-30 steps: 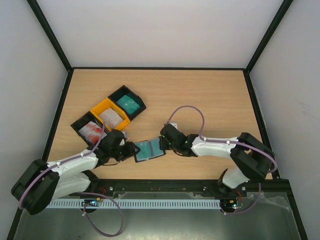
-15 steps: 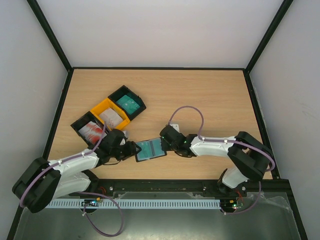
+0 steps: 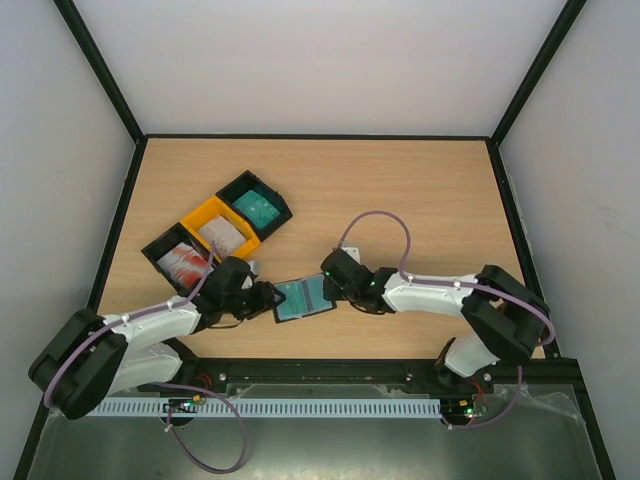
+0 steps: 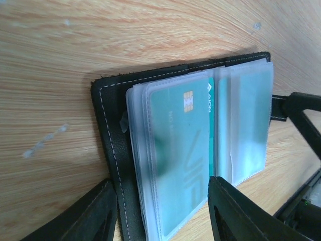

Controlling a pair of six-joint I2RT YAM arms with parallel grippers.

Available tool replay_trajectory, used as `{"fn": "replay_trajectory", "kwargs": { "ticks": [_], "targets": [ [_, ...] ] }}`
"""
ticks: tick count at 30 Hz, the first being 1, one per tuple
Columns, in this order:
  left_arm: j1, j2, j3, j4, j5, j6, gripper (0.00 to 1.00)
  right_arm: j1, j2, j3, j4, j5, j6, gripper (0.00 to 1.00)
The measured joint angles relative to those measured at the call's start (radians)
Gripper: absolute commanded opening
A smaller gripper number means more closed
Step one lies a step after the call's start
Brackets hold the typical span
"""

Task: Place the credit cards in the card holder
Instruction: Close the card holder at the center of the board.

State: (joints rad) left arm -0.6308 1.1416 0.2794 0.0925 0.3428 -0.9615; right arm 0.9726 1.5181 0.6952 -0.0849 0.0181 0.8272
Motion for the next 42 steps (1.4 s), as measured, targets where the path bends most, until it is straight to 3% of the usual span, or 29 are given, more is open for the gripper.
{"fn": "replay_trajectory", "kwargs": {
  "ticks": [7,15,21,27,33,35,40,42],
  "targets": [
    [-0.016,0.090,0.005,0.129,0.055,-0.007,0.52,0.000,-0.109,0.050,-0.086,0.054,-0.013,0.02],
    [-0.061,0.287,0.089,0.266,0.076,-0.017,0.33,0.000,-0.159,0.059,-0.058,-0.061,-0.013,0.02],
    [-0.077,0.399,0.126,0.383,0.068,-0.043,0.26,0.000,-0.158,0.039,0.008,-0.148,0.006,0.02],
    [-0.094,0.357,0.109,0.355,-0.022,-0.069,0.26,0.000,-0.076,-0.008,0.121,-0.205,0.036,0.02],
    [-0.184,0.132,0.092,0.119,-0.251,-0.116,0.28,-0.001,0.021,-0.030,0.259,-0.282,0.061,0.02],
    [-0.211,0.061,0.092,0.056,-0.308,-0.130,0.30,-0.001,0.057,-0.037,0.308,-0.317,0.072,0.07],
    [-0.213,-0.019,0.092,-0.053,-0.393,-0.140,0.37,-0.002,0.118,-0.040,0.373,-0.373,0.091,0.39],
    [-0.213,-0.039,0.093,-0.077,-0.396,-0.128,0.39,-0.002,0.110,-0.042,0.381,-0.379,0.101,0.42]
  ]
}}
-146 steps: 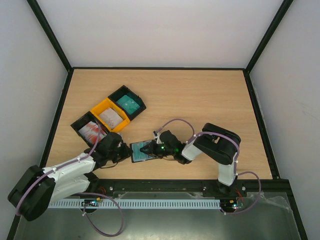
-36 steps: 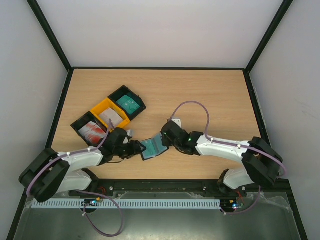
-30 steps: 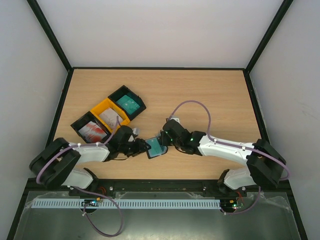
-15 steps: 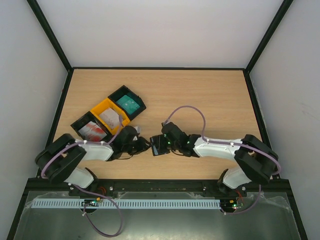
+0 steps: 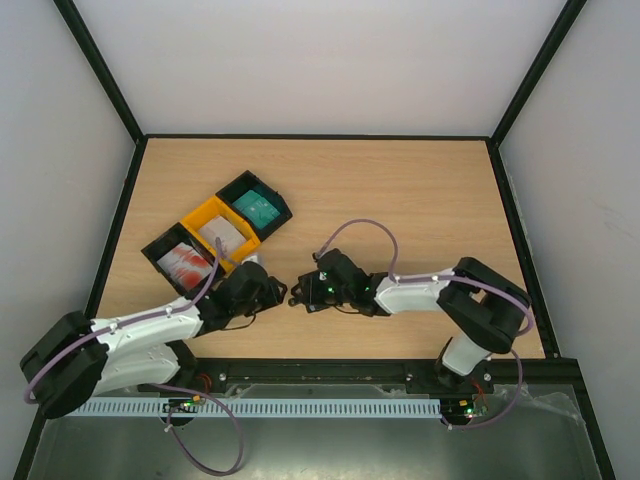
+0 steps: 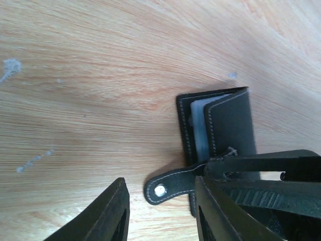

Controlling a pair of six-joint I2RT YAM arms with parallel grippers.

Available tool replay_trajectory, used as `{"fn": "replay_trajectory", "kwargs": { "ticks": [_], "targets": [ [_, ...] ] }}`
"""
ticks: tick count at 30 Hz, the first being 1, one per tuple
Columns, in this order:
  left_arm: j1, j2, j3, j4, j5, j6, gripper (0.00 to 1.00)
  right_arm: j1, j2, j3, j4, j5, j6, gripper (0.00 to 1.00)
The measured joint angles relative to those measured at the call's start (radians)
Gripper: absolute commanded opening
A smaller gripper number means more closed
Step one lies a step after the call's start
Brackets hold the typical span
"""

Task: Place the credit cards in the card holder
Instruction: Close the card holder at the center of the board.

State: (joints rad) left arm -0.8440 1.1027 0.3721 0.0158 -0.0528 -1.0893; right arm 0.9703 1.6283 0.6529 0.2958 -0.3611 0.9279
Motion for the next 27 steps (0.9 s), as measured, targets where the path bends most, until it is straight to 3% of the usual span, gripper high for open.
{"fn": "replay_trajectory", "kwargs": {
  "ticks": [6,10,14,20,27],
  "targets": [
    [0.000,-0.028,0.026,0.010,0.056,0.047,0.43,-0.021,-0.173,-0.026,-0.011,0.013,-0.004,0.45],
    [0.000,-0.010,0.058,0.056,0.102,0.078,0.64,-0.074,-0.326,-0.071,-0.015,0.046,-0.004,0.47],
    [0.000,0.067,0.111,0.082,0.124,0.100,0.69,-0.138,-0.412,-0.119,-0.053,0.104,-0.019,0.49],
    [0.000,0.244,0.207,0.081,0.145,0.135,0.65,-0.211,-0.401,-0.199,-0.117,0.126,-0.069,0.49],
    [0.000,0.384,0.249,0.060,0.153,0.171,0.46,-0.215,-0.342,-0.251,-0.104,0.039,-0.092,0.49]
  ]
}}
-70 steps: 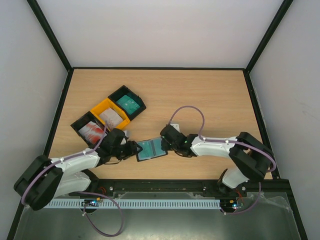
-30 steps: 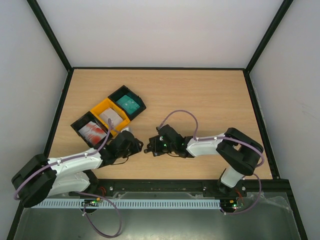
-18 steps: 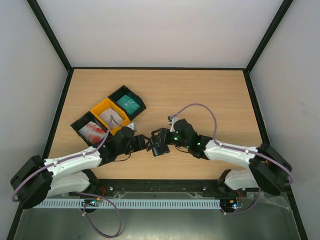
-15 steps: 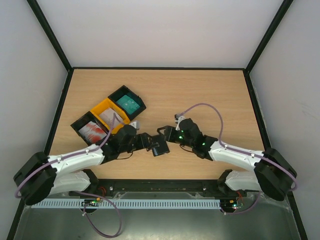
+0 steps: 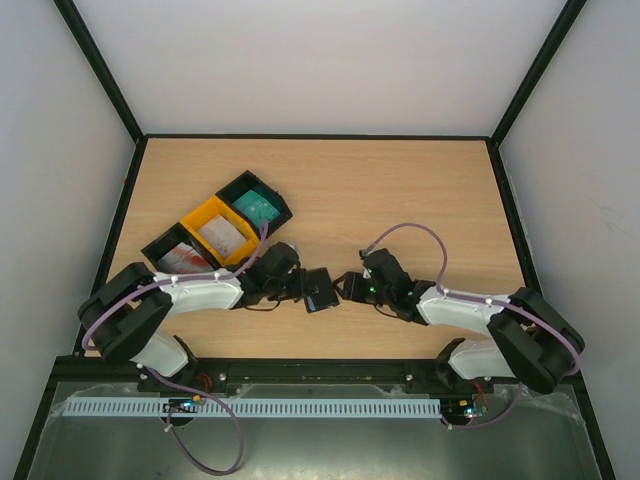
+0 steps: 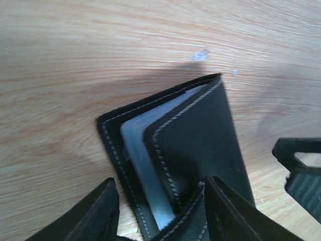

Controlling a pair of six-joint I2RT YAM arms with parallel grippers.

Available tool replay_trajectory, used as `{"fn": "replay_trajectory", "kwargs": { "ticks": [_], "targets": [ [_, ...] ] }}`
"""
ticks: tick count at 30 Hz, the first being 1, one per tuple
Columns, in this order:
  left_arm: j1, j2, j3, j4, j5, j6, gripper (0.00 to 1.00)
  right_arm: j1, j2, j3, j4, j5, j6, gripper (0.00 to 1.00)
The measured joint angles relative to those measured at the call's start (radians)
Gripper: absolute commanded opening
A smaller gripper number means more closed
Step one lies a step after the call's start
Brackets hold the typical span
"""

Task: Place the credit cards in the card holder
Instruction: Close the card holder at the center of the board.

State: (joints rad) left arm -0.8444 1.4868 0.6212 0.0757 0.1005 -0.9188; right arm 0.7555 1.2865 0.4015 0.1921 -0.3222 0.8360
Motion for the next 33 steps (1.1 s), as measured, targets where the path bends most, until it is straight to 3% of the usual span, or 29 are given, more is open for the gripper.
{"fn": "replay_trajectory", "kwargs": {
  "ticks": [13,20,25,28,33],
  "targets": [
    [0.000,0.018,-0.055,0.061,-0.020,-0.007,0.14,-0.001,0.153,-0.014,0.178,-0.146,0.013,0.47],
    [0.000,0.032,-0.086,0.146,-0.013,-0.009,0.13,-0.001,0.249,-0.016,0.336,-0.248,0.040,0.41],
    [0.000,0.036,-0.098,0.176,-0.011,-0.006,0.17,-0.005,0.320,-0.026,0.452,-0.296,0.083,0.17],
    [0.000,0.036,-0.099,0.176,-0.014,0.000,0.28,-0.009,0.329,-0.027,0.472,-0.306,0.100,0.03],
    [0.003,0.005,-0.098,0.129,-0.032,0.014,0.51,-0.002,0.268,-0.005,0.365,-0.245,0.061,0.02]
  ]
}}
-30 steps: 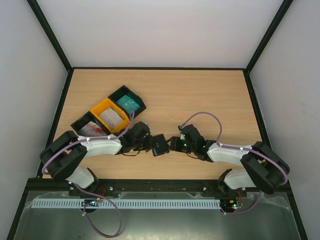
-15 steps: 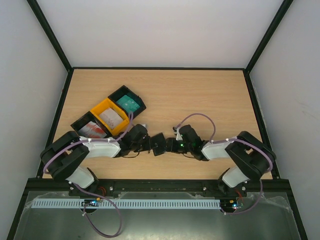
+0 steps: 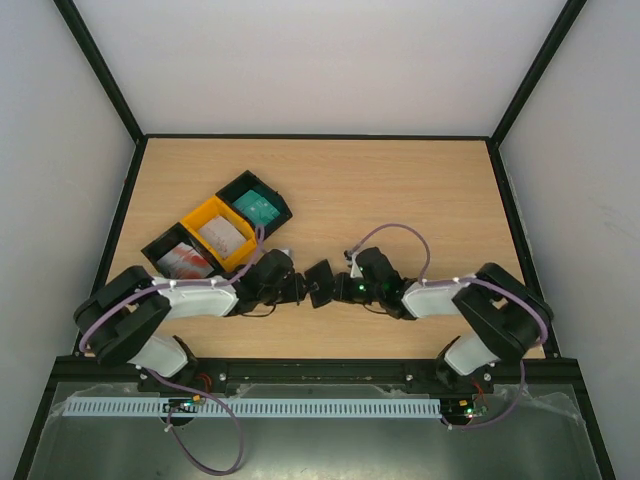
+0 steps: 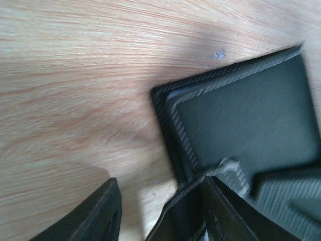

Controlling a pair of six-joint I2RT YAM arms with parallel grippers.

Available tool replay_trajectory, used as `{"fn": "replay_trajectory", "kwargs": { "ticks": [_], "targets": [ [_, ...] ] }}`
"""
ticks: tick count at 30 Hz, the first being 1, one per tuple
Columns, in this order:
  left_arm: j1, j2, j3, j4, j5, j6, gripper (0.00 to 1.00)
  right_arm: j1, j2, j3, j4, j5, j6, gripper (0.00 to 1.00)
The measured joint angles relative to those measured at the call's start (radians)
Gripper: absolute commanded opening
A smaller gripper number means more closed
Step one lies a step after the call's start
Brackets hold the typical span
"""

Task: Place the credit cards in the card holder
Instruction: Close the card holder at the center of the board.

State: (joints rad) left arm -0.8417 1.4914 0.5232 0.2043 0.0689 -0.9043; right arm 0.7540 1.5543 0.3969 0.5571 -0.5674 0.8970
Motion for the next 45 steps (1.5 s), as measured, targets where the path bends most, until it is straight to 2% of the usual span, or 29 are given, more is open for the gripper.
{"fn": "replay_trajectory", "kwargs": {
  "ticks": [3,7,12,18,23,27,33,36,38,42,45],
  "targets": [
    [0.005,-0.040,0.034,-0.109,-0.036,0.008,0.58,0.002,-0.092,0.050,-0.186,0.103,-0.059,0.02],
    [0.018,-0.106,0.152,-0.255,-0.124,0.028,0.63,0.002,-0.217,0.168,-0.483,0.307,-0.143,0.02],
    [0.057,-0.230,0.289,-0.341,-0.215,0.058,0.70,0.001,-0.286,0.318,-0.764,0.562,-0.209,0.02],
    [0.105,-0.378,0.315,-0.397,-0.253,0.092,0.73,0.048,-0.296,0.439,-1.077,0.848,-0.227,0.02],
    [0.142,-0.432,0.315,-0.432,-0.243,0.113,0.73,0.141,-0.207,0.510,-1.221,0.985,-0.196,0.02],
    [0.163,-0.446,0.315,-0.450,-0.225,0.124,0.73,0.207,-0.019,0.555,-1.284,1.040,-0.167,0.07],
    [0.187,-0.451,0.314,-0.465,-0.196,0.132,0.73,0.333,0.188,0.649,-1.305,1.020,-0.156,0.28],
    [0.196,-0.468,0.308,-0.465,-0.179,0.130,0.74,0.375,0.209,0.671,-1.240,0.935,-0.171,0.46],
    [0.201,-0.484,0.301,-0.465,-0.171,0.129,0.75,0.389,0.209,0.671,-1.193,0.871,-0.172,0.53],
    [0.213,-0.502,0.290,-0.465,-0.143,0.124,0.77,0.390,0.207,0.671,-1.106,0.776,-0.186,0.60],
    [0.228,-0.504,0.271,-0.463,-0.105,0.118,0.78,0.389,0.182,0.668,-1.061,0.735,-0.193,0.60]
  ]
}}
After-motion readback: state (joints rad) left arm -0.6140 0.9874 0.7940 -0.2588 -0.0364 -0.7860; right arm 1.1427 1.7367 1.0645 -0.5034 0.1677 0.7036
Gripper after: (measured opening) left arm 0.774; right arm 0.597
